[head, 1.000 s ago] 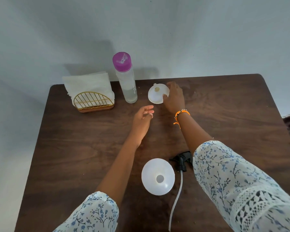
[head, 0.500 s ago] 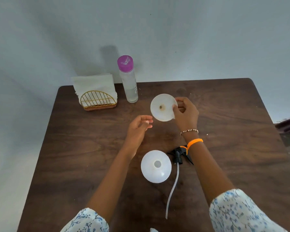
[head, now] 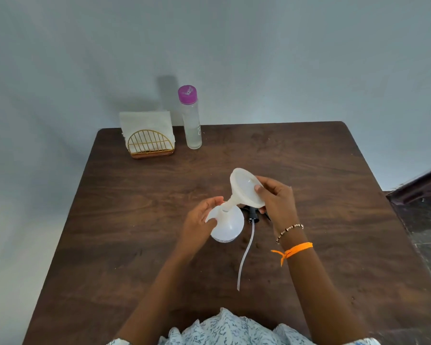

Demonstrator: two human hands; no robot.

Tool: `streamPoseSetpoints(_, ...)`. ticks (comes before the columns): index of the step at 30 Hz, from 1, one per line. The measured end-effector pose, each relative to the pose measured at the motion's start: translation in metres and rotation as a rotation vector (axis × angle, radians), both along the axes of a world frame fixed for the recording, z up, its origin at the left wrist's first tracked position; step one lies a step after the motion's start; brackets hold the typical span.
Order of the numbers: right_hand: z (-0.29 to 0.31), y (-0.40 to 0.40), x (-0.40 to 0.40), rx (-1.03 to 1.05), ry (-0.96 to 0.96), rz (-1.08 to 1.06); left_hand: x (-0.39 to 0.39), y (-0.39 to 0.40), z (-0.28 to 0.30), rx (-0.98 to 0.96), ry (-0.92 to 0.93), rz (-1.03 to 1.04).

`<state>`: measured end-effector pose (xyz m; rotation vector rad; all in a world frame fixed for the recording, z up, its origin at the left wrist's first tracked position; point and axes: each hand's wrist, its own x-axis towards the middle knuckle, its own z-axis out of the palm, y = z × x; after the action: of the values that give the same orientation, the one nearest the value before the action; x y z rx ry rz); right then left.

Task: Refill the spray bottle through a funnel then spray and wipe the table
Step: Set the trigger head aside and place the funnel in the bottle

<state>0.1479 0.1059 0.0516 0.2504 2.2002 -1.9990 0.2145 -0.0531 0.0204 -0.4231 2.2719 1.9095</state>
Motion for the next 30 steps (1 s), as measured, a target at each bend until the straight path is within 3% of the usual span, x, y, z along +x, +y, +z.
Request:
streamPoseSetpoints(9, 0.014, -0.01, 0.015, 0.286, 0.232, 0.0, 0.007, 0.013, -0.005, -0.16, 0.094, 0.019)
streamPoseSetpoints(16, 0.01, -0.021, 0.023, 0.528, 0.37, 0.059, 0.014, 0.021, 0.002, -0.167, 0.105, 0.08)
streamPoseSetpoints(30, 0.008, -0.041, 0.018, 0.553, 0.355, 0.062, 0.002, 0.007, -0.012, -0.286, 0.193, 0.162)
